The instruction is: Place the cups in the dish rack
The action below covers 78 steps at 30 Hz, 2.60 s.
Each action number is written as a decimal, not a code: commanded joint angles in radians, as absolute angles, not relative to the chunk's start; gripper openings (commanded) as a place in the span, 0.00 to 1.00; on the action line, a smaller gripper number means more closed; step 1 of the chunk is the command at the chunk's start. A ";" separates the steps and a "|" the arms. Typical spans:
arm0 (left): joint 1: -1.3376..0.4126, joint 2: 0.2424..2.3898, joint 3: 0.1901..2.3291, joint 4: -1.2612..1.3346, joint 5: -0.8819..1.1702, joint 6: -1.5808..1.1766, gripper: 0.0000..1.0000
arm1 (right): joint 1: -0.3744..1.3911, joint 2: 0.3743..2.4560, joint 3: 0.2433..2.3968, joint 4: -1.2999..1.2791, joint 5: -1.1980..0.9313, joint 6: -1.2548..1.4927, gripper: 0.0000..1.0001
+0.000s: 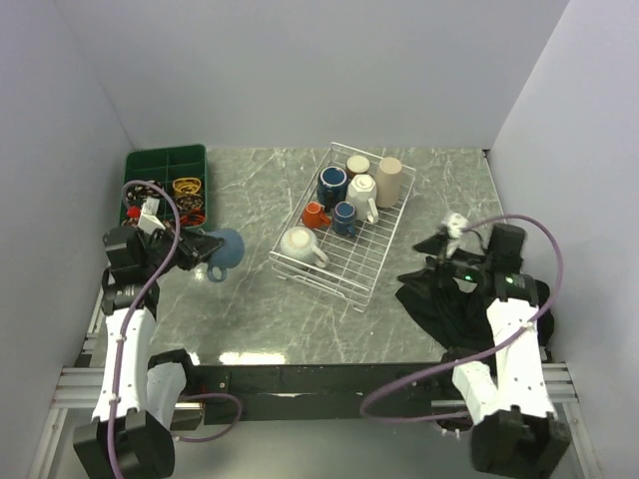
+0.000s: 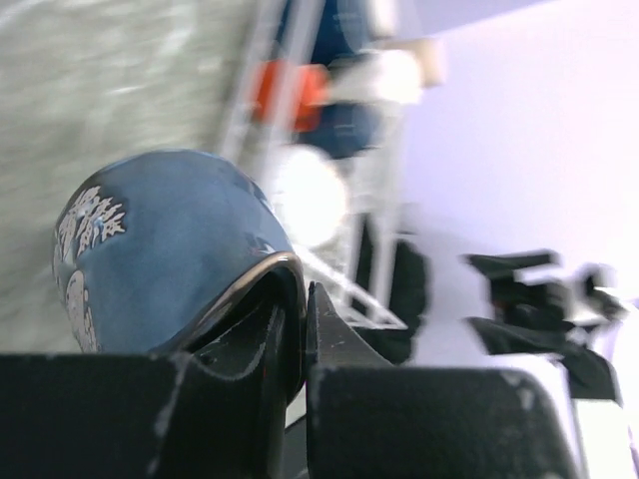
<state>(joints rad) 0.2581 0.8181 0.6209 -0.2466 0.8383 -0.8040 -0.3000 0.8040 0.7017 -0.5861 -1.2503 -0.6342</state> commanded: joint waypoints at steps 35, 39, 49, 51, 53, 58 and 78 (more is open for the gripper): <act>-0.647 1.238 0.862 1.190 -0.150 -1.516 0.01 | 0.523 1.347 1.164 0.340 -1.002 1.063 1.00; -0.673 1.291 0.885 1.239 -0.160 -1.513 0.01 | 0.457 1.338 1.057 0.605 -0.996 1.297 0.99; -0.733 1.332 0.896 1.289 -0.190 -1.509 0.01 | 0.411 1.391 1.089 0.776 -1.019 1.462 0.86; -0.738 1.330 0.894 1.292 -0.192 -1.509 0.01 | 0.408 1.394 1.086 0.794 -1.014 1.483 0.81; -0.741 1.325 0.893 1.286 -0.193 -1.505 0.01 | 0.403 1.394 1.075 0.808 -1.008 1.496 0.72; -0.749 1.321 0.885 1.281 -0.189 -1.506 0.01 | 0.385 1.401 1.071 0.845 -1.005 1.529 0.38; -0.752 1.362 0.827 1.339 -0.149 -1.565 0.01 | 0.356 1.453 1.074 0.988 -1.006 1.626 0.13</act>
<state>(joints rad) -0.7444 1.3582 0.8173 1.1877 -0.1818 -1.5360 0.3771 1.4651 1.0489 0.8795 -1.0245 1.5948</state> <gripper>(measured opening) 0.105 0.242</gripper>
